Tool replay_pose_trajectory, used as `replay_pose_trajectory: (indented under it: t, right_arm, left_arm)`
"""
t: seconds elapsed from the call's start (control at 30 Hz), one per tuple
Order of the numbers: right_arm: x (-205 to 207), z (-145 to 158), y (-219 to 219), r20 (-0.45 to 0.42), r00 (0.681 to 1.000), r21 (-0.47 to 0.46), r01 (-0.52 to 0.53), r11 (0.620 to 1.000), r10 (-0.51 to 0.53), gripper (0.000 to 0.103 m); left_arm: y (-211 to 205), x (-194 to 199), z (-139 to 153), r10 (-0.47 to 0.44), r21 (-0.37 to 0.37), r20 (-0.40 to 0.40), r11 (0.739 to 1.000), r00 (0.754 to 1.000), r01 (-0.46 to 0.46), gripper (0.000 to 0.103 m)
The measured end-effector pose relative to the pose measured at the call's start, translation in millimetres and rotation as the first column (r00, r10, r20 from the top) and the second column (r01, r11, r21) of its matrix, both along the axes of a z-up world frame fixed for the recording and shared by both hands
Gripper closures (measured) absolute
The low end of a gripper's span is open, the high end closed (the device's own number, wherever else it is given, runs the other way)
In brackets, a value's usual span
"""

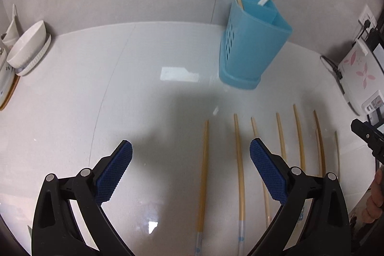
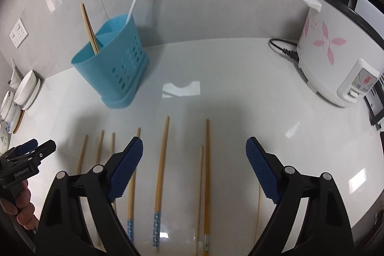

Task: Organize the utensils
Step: 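Withdraw both open tools from the holder back over the chopstick row, then close the left tool on a brown chopstick while the right tool grasps another chopstick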

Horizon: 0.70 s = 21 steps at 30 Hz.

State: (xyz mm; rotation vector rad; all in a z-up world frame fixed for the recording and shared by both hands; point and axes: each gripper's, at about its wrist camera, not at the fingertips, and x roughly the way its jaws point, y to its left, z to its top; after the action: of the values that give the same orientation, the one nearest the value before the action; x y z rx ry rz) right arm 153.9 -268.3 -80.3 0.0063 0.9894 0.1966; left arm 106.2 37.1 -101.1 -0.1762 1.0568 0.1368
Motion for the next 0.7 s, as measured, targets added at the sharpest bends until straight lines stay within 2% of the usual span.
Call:
replay_pose_trajectory:
  t: [0.3,0.43,0.6,0.7]
  right_arm:
    - [-10.9,-32.7,-3.0,-0.133,0.991,-0.052,-0.013,0.999,0.006,0.039]
    - [-13.7,-51.4,-3.8,-0.211,0.978,-0.066,-0.011,0.998,-0.004,0.049]
    - [-16.9,-63.4,-4.6,-0.265,0.964,-0.070,-0.019,0.997,0.000,0.050]
    - [-18.5,-66.9,-6.9,-0.275,0.961,-0.080,-0.013,0.997,-0.009,0.055]
  left_arm:
    - [-5.2,-15.7,-36.0,-0.011,-0.011,-0.118,1.000,0.993,0.010,0.012]
    - [-5.7,-20.4,-46.2,-0.011,-0.011,-0.163,1.000,0.987,0.010,0.012]
    - [-8.1,-23.3,-53.0,-0.040,-0.014,-0.186,0.999,0.982,0.039,0.012]
    - [-9.1,-25.3,-57.5,-0.040,-0.010,-0.203,0.999,0.978,0.039,0.012]
